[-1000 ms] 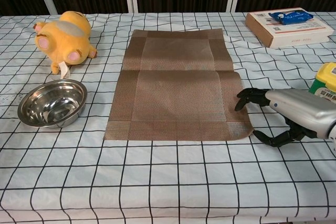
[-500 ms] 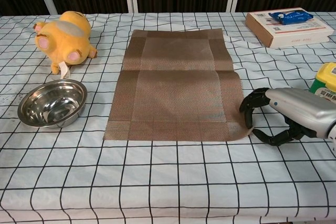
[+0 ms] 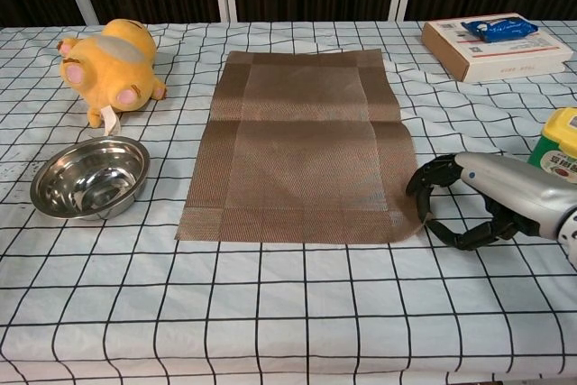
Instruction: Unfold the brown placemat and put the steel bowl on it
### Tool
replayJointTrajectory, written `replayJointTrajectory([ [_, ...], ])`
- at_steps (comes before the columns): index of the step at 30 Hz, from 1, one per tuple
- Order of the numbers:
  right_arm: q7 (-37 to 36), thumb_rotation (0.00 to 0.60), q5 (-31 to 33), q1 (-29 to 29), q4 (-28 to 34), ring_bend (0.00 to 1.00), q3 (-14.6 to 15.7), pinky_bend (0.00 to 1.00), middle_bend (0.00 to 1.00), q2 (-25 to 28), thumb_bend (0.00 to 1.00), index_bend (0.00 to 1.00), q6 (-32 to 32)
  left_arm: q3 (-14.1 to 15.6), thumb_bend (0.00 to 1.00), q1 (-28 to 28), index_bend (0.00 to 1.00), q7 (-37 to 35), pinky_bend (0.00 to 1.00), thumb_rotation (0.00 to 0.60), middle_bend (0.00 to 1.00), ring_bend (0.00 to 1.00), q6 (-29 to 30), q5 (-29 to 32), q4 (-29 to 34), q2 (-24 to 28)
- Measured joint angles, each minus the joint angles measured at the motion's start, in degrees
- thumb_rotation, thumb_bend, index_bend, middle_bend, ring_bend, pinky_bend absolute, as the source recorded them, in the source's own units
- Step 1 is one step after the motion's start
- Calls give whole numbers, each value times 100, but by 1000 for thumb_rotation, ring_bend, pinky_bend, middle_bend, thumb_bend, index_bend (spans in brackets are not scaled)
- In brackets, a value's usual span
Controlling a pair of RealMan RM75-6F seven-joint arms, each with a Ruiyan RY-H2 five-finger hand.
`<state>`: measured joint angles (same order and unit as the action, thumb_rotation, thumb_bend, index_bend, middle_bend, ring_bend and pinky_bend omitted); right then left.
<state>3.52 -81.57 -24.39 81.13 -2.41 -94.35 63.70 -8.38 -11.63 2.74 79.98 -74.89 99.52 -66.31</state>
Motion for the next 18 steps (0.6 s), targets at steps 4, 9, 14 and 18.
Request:
replayJointTrajectory([
  [4, 4, 600, 17, 0, 23, 125, 0, 216, 266, 23, 448, 578, -18, 1, 16, 0, 0, -5, 68, 600, 21, 0, -5, 0, 0, 1],
  [9, 5, 600, 20, 5, 37, 125, 4, 216, 266, 48, 451, 583, -20, 2, 16, -1, 0, 0, 68, 600, 21, 0, -7, -2, 0, -2],
  [14, 2, 600, 8, 11, 54, 125, 18, 216, 266, 82, 459, 584, -18, 1, 15, -2, 0, -2, 68, 600, 21, 0, -12, 3, 4, 1],
  [18, -29, 600, -44, 28, 166, 125, 32, 216, 266, 171, 460, 591, 30, 0, 15, -4, 0, -3, 68, 600, 21, 0, -19, 8, 6, 1],
])
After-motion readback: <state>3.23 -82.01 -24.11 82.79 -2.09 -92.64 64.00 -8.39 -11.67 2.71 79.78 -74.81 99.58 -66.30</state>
